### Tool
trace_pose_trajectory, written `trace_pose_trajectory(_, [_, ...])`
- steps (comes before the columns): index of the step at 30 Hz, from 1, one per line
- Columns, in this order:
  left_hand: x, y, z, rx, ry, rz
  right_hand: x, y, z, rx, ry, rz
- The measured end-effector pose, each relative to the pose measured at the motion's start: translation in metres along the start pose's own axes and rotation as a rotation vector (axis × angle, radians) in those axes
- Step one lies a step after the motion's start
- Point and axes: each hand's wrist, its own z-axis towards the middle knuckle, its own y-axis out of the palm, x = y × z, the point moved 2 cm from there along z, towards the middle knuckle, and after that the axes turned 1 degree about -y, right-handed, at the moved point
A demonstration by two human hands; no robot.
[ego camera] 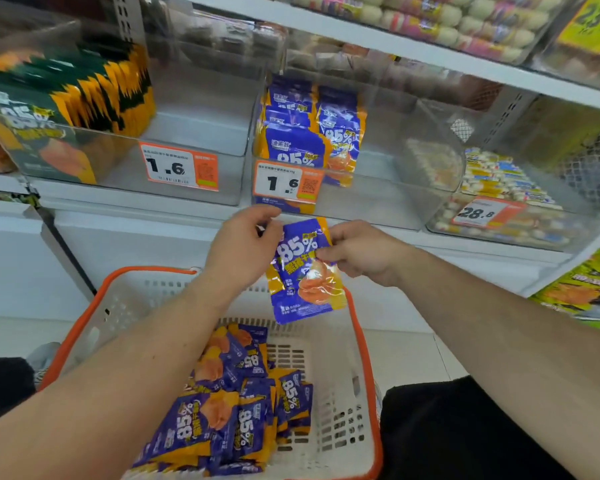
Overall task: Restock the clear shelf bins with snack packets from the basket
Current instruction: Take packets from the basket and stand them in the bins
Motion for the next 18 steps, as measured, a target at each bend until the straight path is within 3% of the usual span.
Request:
trace_pose_trajectory(5, [0.033,-0.009,0.035,0.226,0.224,-0.029,-0.03,-0.045,0.005,0.051,-0.052,0.313])
trace_pose_trajectory(9, [0.054,-0.018,0.065,0.359,0.379,0.328,-0.059,-0.083,0.006,0.192,-0.089,0.456])
trace_pose_trajectory(14, [0.048,-0.011,0.087,0.195,0.221,0.499,-0.068,-0.133,0.023,0.451,-0.036,0.553])
trace_pose_trajectory(18, [0.039,-0.004,0.085,0.238,0.21,0.694,-0.069,-0.162,0.06,0.697,-0.022,0.444])
